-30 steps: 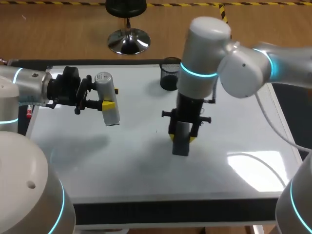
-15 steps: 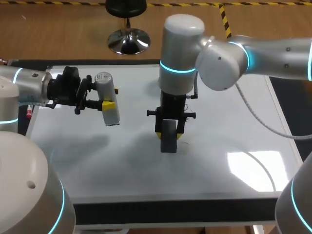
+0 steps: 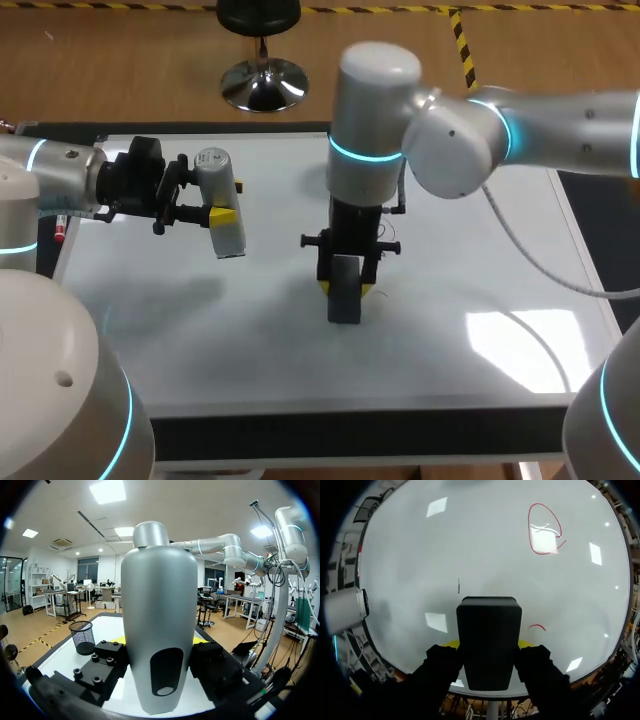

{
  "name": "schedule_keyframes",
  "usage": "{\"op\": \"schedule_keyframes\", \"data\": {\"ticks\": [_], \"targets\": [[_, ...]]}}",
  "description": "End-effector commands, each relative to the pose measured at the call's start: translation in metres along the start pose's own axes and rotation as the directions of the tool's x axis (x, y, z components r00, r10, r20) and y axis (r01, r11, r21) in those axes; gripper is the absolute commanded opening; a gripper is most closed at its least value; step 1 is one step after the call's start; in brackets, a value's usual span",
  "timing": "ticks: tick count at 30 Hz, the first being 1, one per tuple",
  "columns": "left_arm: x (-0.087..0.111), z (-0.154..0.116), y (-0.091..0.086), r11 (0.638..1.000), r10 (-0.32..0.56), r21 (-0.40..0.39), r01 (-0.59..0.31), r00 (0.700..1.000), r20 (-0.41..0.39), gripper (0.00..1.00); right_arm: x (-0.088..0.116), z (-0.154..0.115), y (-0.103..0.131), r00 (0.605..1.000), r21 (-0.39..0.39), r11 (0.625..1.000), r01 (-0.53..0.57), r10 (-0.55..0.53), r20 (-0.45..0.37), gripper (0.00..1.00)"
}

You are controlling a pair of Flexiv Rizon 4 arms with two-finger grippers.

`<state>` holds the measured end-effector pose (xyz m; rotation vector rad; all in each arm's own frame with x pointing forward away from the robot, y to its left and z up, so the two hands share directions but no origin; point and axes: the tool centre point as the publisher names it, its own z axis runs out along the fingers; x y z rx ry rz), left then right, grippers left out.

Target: Pick up the inspection probe, press it on each red-marked spot on the whiteboard one by one, put down the probe, pick up the eraser, and wipe off all the red marks.

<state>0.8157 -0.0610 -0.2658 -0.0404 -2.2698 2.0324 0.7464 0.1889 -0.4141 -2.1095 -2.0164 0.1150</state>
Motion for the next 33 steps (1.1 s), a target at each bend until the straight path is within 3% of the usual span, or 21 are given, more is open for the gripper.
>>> {"op": "schedule_keyframes", "data": {"ticks": [1, 11, 33], "targets": [[0.000, -0.001, -0.001, 1.000, 0.002, 0.000, -0.002, 1.000, -0.001, 0.00, -0.009, 0.006, 0.003, 1.000, 0.008, 1.000, -0.006, 0.006, -0.021, 0.00], [0.000, -0.001, -0.001, 1.000, 0.002, 0.000, -0.002, 1.000, -0.001, 0.00, -0.022, 0.015, 0.002, 0.999, 0.021, 0.999, -0.025, 0.026, -0.043, 0.00], [0.000, -0.001, -0.001, 1.000, 0.002, 0.000, -0.002, 1.000, -0.001, 0.00, -0.072, 0.035, -0.004, 0.984, 0.093, 0.986, -0.140, 0.149, -0.099, 0.00]]}}
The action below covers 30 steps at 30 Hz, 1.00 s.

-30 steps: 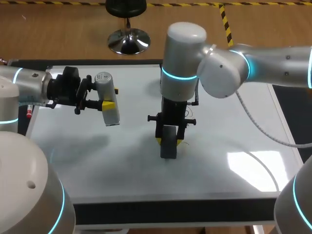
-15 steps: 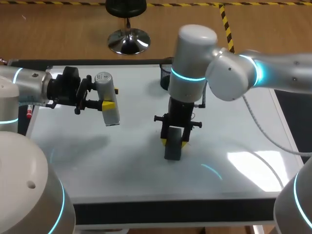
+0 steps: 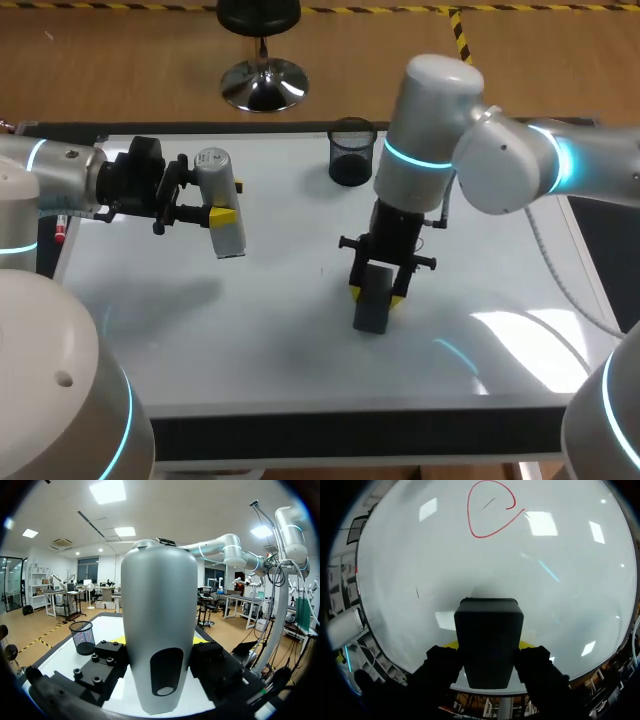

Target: Pick up the inspection probe, press it on each red-marked spot on the whiteboard one by one, put down the probe, pick up the eraser, and wipe off all the red marks.

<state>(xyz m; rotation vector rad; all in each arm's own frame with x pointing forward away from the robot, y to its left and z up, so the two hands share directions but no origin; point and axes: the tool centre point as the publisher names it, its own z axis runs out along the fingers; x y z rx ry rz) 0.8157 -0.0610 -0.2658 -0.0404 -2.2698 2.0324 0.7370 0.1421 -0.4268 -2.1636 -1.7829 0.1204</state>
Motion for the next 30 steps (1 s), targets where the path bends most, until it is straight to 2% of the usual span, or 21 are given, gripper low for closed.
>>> {"op": "schedule_keyframes", "data": {"ticks": [1, 10, 22, 24, 26, 30], "targets": [[0.000, -0.001, -0.001, 1.000, 0.002, 0.000, -0.002, 1.000, -0.001, 0.00, -0.027, 0.023, 0.006, 1.000, 0.008, 1.000, -0.007, 0.008, -0.016, 0.00], [0.000, -0.001, -0.001, 1.000, 0.002, 0.000, -0.002, 1.000, -0.001, 0.00, -0.043, 0.023, 0.006, 0.999, 0.025, 0.999, -0.030, 0.031, -0.044, 0.00], [0.000, -0.001, -0.001, 1.000, 0.002, 0.000, -0.002, 1.000, -0.001, 0.00, -0.064, 0.007, 0.005, 0.997, 0.023, 0.998, -0.065, 0.066, -0.033, 0.00], [0.000, -0.001, -0.001, 1.000, 0.002, 0.000, -0.002, 1.000, -0.001, 0.00, -0.068, 0.003, 0.004, 0.997, 0.018, 0.997, -0.073, 0.073, -0.025, 0.00], [0.000, -0.001, -0.001, 1.000, 0.002, 0.000, -0.002, 1.000, -0.001, 0.00, -0.071, -0.003, 0.003, 0.994, 0.026, 0.995, -0.101, 0.100, 0.050, 0.00], [0.000, -0.001, -0.001, 1.000, 0.002, 0.000, -0.002, 1.000, -0.001, 0.00, -0.074, -0.016, 0.002, 0.993, -0.011, 0.996, -0.088, 0.088, 0.076, 0.00]]}}
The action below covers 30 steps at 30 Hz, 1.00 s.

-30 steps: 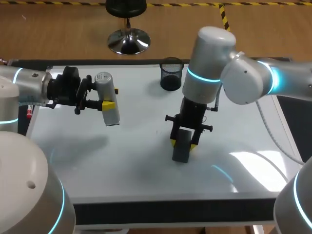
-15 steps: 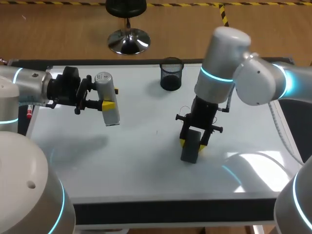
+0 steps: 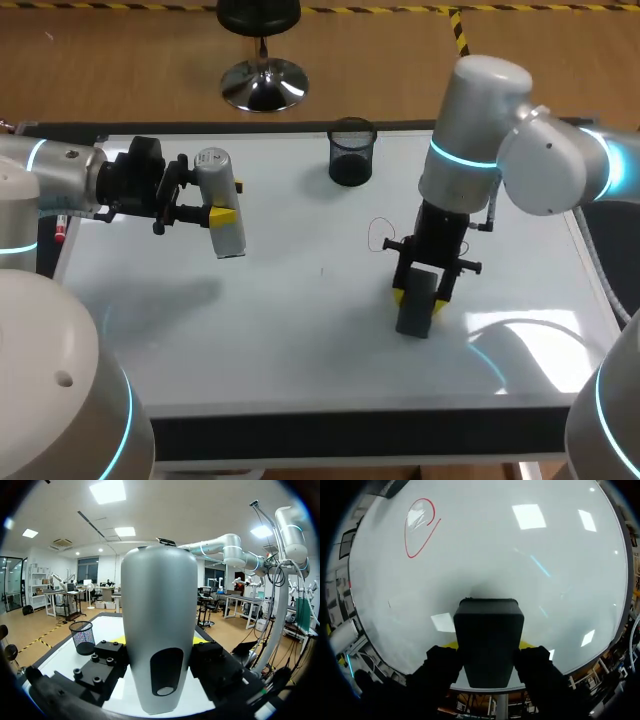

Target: Pick up the inspection probe, press it on each red-marked spot on the whiteboard one by one, put down the probe, pick up the eraser, and wipe off all the red marks.

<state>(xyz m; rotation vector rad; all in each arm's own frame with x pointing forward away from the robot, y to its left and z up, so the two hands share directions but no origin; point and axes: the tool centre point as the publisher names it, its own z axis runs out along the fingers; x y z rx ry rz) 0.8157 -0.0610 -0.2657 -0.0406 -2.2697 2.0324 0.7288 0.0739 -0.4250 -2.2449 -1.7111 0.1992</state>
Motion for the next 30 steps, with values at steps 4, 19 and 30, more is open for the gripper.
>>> {"op": "schedule_keyframes", "data": {"ticks": [4, 19, 30], "targets": [[0.000, -0.001, -0.001, 1.000, 0.001, 0.000, -0.001, 1.000, -0.001, 0.00, -0.011, -0.015, -0.002, 0.998, -0.075, 0.997, 0.007, -0.003, 0.060, 0.00], [0.000, -0.001, -0.001, 1.000, 0.001, 0.000, -0.001, 1.000, -0.001, 0.00, -0.027, -0.052, -0.004, 0.986, -0.237, 0.970, 0.045, -0.005, 0.166, 0.00], [0.000, -0.001, -0.001, 1.000, 0.001, 0.000, -0.001, 1.000, -0.001, 0.00, -0.027, -0.054, -0.004, 0.986, -0.239, 0.970, 0.048, -0.008, 0.168, 0.00]]}}
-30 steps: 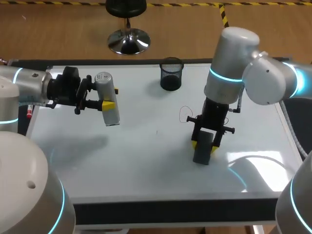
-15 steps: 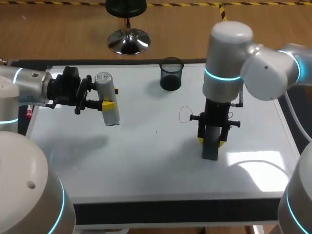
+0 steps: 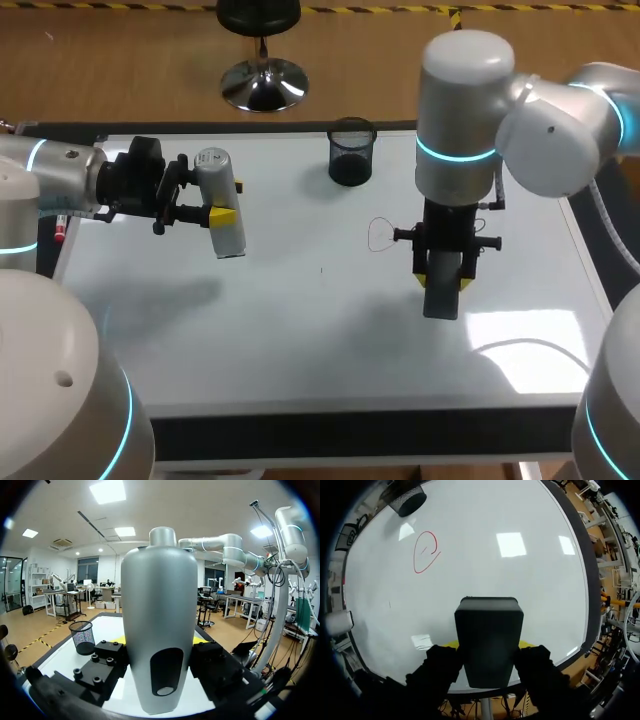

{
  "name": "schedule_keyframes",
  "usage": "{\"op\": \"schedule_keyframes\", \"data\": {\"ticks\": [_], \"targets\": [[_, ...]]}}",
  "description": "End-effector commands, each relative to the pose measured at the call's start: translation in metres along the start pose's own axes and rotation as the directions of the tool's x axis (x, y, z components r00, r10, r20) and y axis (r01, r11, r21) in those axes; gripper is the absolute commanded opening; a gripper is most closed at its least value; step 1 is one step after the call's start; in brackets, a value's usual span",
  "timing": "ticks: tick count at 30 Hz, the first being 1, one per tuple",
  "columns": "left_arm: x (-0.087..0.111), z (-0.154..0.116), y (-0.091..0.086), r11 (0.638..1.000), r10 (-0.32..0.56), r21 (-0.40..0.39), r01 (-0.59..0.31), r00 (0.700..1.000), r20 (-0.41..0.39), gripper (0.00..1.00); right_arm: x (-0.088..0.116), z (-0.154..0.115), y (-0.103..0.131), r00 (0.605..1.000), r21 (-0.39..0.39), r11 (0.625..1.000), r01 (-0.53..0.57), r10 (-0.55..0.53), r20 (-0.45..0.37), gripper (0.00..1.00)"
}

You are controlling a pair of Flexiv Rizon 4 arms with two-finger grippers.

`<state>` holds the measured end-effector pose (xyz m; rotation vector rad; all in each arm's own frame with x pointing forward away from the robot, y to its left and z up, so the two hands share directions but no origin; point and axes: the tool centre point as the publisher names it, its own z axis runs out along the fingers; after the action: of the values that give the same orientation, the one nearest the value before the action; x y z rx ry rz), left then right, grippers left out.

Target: Pick up the inspection probe, press it on each red-marked spot on the whiteboard one by one, put down the probe, pick up the eraser, and wipe off all the red marks.

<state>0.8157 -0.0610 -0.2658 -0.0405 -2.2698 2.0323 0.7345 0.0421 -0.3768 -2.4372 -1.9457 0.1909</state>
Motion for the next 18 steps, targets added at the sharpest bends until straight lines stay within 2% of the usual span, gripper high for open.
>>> {"op": "schedule_keyframes", "data": {"ticks": [1, 15, 18], "targets": [[0.0001, -0.0005, -0.0008, 1.000, 0.002, 0.000, -0.002, 1.000, -0.001, 0.00, -0.0024, -0.0011, -0.0007, 1.000, -0.002, 1.000, 0.001, -0.001, -0.004, 0.00], [0.0001, -0.0005, -0.0008, 1.000, 0.002, 0.000, -0.002, 1.000, -0.001, 0.00, -0.0024, -0.0011, -0.0007, 1.000, -0.002, 1.000, 0.001, -0.001, -0.004, 0.00], [0.0001, -0.0005, -0.0008, 1.000, 0.002, 0.000, -0.002, 1.000, -0.001, 0.00, -0.0094, -0.0038, 0.0030, 0.999, -0.016, 1.000, 0.015, -0.016, -0.030, 0.00]]}}
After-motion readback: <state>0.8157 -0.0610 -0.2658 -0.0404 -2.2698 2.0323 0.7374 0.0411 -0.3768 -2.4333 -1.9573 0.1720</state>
